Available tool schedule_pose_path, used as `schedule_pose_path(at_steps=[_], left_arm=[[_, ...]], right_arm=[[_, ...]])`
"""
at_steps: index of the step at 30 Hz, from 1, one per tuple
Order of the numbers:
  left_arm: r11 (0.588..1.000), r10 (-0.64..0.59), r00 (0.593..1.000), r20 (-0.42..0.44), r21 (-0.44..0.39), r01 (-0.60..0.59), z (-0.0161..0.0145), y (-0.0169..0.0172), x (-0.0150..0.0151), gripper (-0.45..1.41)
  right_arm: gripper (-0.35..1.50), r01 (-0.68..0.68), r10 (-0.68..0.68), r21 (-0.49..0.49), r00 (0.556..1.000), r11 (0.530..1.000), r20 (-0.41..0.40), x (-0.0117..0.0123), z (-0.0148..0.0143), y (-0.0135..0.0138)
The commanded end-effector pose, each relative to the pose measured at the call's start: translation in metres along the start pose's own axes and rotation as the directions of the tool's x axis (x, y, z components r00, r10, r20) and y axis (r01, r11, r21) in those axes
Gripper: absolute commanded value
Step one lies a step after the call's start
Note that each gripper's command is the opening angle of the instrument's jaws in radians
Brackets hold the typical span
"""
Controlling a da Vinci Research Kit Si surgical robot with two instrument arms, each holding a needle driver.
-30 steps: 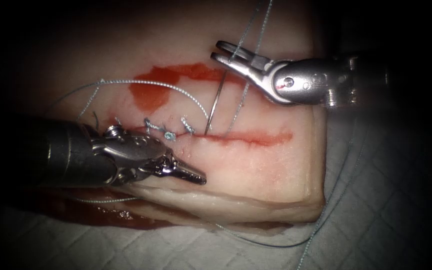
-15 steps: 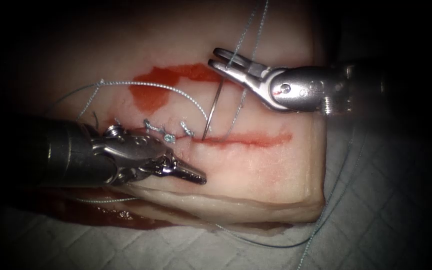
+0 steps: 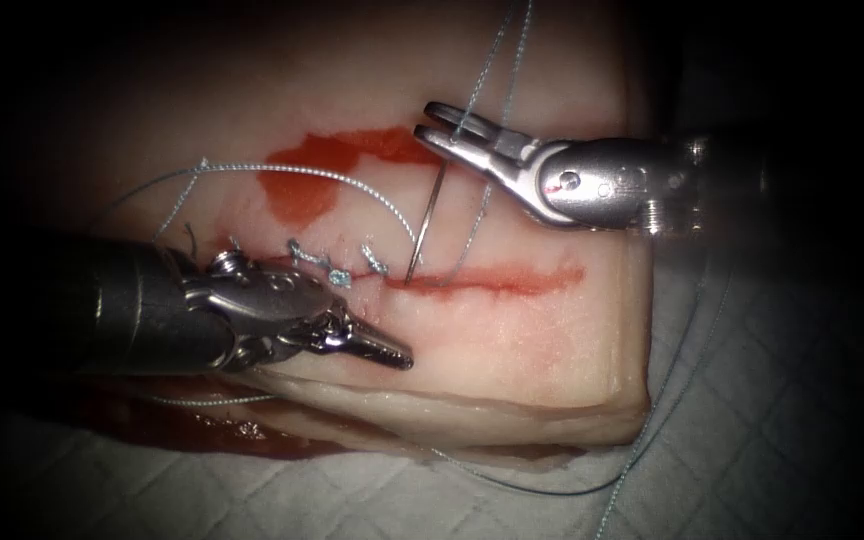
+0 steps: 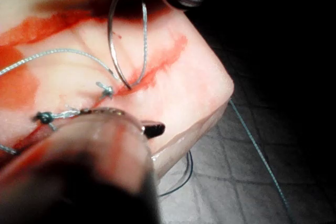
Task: Wound Closure
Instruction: Insert the needle into the bottom half of the wound from the inside
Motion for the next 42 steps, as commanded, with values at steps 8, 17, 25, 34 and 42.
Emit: schedule_pose_path(at_steps=[8,17,25,34,42], left_arm=[[1.000,0.001,1.000,0.000,0.000,-0.001,0.0006,0.0004,-0.0001,-0.45],[1.000,0.002,1.000,0.001,-0.002,-0.002,0.0007,0.0004,0.0000,-0.45],[1.000,0.002,1.000,0.001,-0.002,-0.002,0.0007,0.0004,0.0000,-0.45],[0.998,0.052,0.998,-0.022,0.025,-0.052,-0.0014,-0.0005,0.0008,0.04],[0.991,0.099,0.989,-0.110,0.098,-0.088,-0.0067,-0.0032,0.0020,0.61]], right_arm=[[-0.35,-0.072,0.072,-0.004,0.997,0.997,0.000,0.0005,0.0010,0.0001],[-0.35,-0.177,0.177,0.009,0.983,0.984,0.045,0.0004,0.0010,0.0002],[-0.35,-0.274,0.271,0.040,0.960,0.961,0.069,0.0004,0.0009,0.0003],[-0.35,-0.461,0.455,0.080,0.886,0.884,0.084,0.0005,0.0002,0.0004],[-0.35,-0.598,0.598,0.172,0.799,0.783,0.056,0.0018,-0.0005,0.0014]])
